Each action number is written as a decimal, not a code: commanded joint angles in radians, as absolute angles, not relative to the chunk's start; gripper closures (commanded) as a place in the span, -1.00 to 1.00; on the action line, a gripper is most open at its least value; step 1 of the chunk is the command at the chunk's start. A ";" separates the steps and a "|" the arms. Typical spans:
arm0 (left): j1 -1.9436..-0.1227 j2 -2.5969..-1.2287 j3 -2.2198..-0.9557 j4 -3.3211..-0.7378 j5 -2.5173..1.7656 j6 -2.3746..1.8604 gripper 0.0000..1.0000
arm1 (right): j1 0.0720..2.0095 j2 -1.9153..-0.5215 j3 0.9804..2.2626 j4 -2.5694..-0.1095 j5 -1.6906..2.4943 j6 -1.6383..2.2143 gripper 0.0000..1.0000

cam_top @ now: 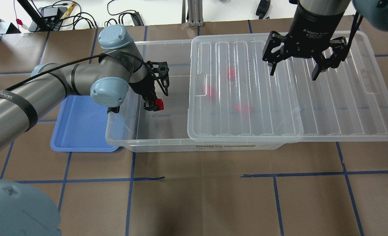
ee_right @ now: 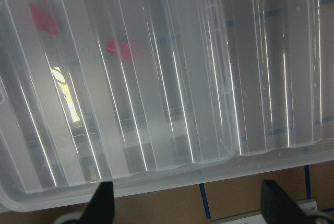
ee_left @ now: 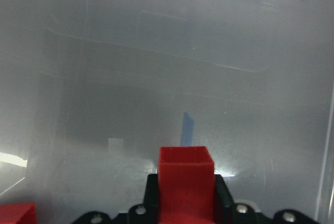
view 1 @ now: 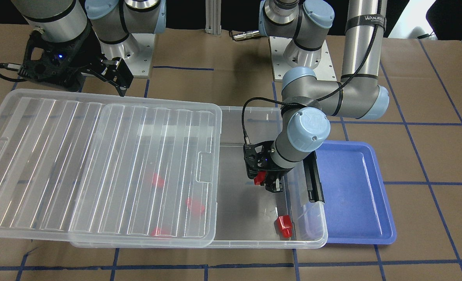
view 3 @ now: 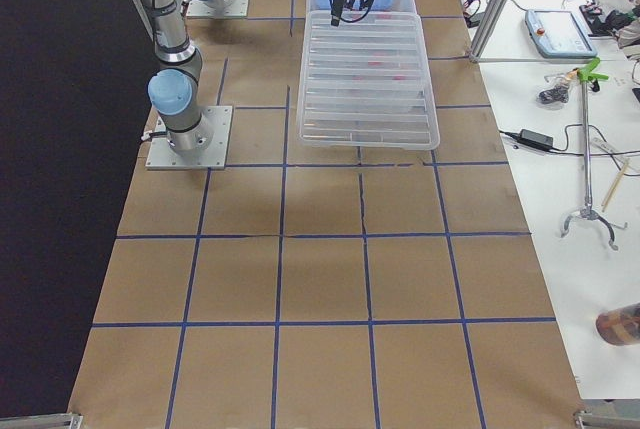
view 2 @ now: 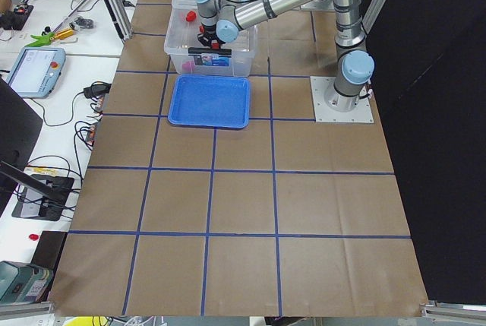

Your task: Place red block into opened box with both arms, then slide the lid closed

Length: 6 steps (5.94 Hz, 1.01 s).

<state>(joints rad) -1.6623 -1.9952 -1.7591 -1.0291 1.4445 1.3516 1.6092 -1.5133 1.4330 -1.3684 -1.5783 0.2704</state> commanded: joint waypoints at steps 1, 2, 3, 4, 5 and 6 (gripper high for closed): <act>-1.663 -2.029 -1.767 -0.999 1.450 1.354 0.64 | 1.609 -1.509 1.433 -1.370 -1.577 0.272 -1.00; -1.664 -2.014 -1.766 -1.032 1.450 1.355 -0.94 | 1.609 -1.506 1.431 -1.370 -1.577 0.272 -1.00; -1.661 -1.994 -1.740 -1.090 1.451 1.358 -0.96 | 1.609 -1.506 1.430 -1.370 -1.577 0.272 -1.00; -1.660 -1.944 -1.668 -1.236 1.451 1.358 -0.96 | 1.606 -1.506 1.424 -1.371 -1.585 0.272 -1.00; -1.657 -1.896 -1.526 -1.479 1.453 1.356 -0.96 | 1.586 -1.506 1.424 -1.373 -1.589 0.253 -1.00; -1.657 -1.884 -1.379 -1.670 1.451 1.345 -0.96 | 1.535 -1.506 1.427 -1.379 -1.591 0.183 -1.00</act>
<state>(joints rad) -1.6575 -1.9070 -1.5136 -1.4786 1.4518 1.3528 1.5741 -1.5064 1.4251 -1.3744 -1.5881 0.2341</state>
